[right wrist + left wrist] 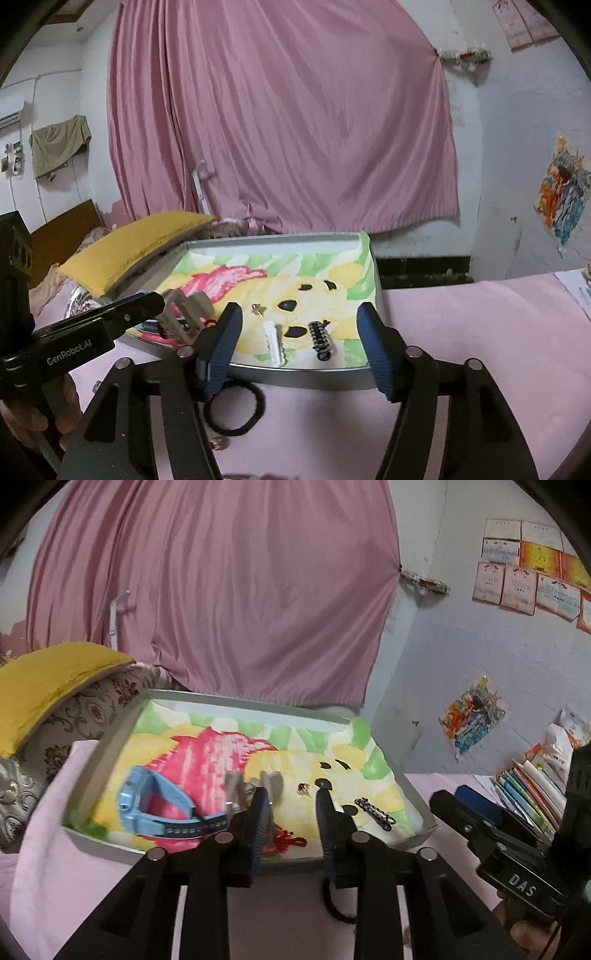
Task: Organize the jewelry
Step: 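Open the left gripper to drop the earring while the right drops the clip in the tray, then grasp the silver ring with the left gripper while the right grasps the red-stone ring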
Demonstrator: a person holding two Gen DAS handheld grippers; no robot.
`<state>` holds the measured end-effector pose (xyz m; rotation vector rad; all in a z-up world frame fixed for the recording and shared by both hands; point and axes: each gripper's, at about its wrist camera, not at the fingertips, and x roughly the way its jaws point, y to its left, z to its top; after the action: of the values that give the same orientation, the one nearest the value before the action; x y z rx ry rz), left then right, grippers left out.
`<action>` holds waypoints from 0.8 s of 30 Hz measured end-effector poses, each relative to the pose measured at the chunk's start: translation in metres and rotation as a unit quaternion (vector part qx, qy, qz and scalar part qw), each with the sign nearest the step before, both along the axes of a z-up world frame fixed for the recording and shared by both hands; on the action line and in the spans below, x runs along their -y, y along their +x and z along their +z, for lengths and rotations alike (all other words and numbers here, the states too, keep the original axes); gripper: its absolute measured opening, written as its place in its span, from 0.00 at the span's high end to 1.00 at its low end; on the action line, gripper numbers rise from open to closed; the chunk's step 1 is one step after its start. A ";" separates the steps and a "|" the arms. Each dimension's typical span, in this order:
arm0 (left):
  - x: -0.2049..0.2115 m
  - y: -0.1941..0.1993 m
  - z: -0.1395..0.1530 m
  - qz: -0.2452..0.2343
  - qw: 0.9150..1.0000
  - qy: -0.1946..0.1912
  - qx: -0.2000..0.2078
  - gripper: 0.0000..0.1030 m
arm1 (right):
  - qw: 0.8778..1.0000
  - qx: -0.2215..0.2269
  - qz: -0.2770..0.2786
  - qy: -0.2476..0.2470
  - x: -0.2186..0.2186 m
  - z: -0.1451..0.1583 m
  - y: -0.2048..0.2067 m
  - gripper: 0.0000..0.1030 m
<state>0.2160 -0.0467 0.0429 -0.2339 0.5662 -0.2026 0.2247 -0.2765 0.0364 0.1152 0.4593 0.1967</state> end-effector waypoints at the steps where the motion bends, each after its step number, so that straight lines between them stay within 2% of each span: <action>1: -0.003 -0.004 0.001 0.003 1.000 -0.003 0.003 0.64 | 1.000 0.006 0.000 0.000 -0.001 0.002 -0.004 0.38; 2: -0.006 -0.007 0.001 0.007 1.000 -0.005 0.006 0.55 | 1.000 0.010 -0.001 0.002 -0.001 0.003 -0.007 0.38; 4: -0.014 -0.016 0.003 0.015 1.000 -0.014 0.017 0.48 | 1.000 0.021 -0.002 0.002 -0.004 0.005 -0.016 0.37; 7: -0.022 -0.026 0.006 0.023 0.999 -0.011 0.028 0.47 | 0.999 0.034 -0.003 0.006 -0.006 0.007 -0.026 0.20; 9: -0.028 -0.035 0.008 0.029 0.999 -0.008 0.037 0.38 | 0.999 0.049 -0.004 0.010 -0.007 0.008 -0.035 0.17; 11: -0.035 -0.046 0.009 0.038 0.998 -0.008 0.049 0.24 | 0.998 0.056 -0.001 0.012 -0.009 0.008 -0.041 0.08; 13: -0.041 -0.054 0.010 0.043 0.997 -0.007 0.058 0.19 | 0.998 0.061 0.002 0.014 -0.010 0.007 -0.045 0.02; 17: -0.054 -0.070 0.011 0.054 0.996 0.000 0.068 0.02 | 0.997 0.069 0.011 0.011 -0.017 0.005 -0.053 0.02; 24: -0.070 -0.095 0.006 0.074 0.994 0.021 0.078 0.01 | 0.997 0.070 0.026 -0.007 -0.029 0.000 -0.068 0.02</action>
<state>0.1208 0.0229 0.0492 -0.2158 0.3949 -0.0652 0.1563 -0.2474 0.0368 0.0751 0.3243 0.2512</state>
